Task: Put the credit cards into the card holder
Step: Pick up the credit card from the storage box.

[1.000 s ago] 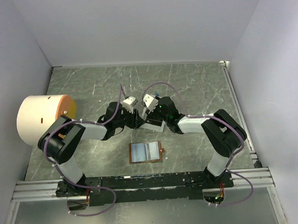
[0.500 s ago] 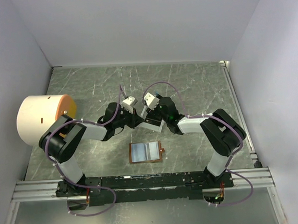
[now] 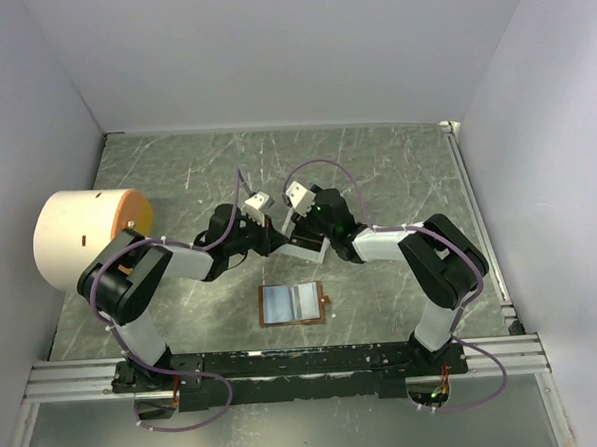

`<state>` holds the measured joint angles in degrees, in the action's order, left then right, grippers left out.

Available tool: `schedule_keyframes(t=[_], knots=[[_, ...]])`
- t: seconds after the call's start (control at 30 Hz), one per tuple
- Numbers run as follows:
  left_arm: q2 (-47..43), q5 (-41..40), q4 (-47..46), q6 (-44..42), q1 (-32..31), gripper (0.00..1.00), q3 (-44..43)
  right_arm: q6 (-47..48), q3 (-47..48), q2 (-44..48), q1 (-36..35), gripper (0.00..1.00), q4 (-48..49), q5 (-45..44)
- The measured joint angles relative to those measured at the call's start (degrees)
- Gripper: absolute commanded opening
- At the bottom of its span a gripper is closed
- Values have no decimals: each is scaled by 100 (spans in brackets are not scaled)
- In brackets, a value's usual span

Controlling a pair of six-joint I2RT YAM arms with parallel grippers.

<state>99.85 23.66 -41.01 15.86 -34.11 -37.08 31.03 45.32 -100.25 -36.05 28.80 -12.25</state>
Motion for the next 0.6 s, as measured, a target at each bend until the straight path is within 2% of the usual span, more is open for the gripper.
schedule_keyframes(t=[0.2, 0.4, 0.6], knots=[[0, 28, -26, -31, 33, 7, 0, -52, 282, 0, 83, 40, -328, 179], [0, 46, -28, -68, 35, 7, 2, -118, 306, -199, 118, 45, -332, 223], [0, 98, -17, -63, 70, 7, 2, -111, 354, -236, 136, 42, -345, 358]])
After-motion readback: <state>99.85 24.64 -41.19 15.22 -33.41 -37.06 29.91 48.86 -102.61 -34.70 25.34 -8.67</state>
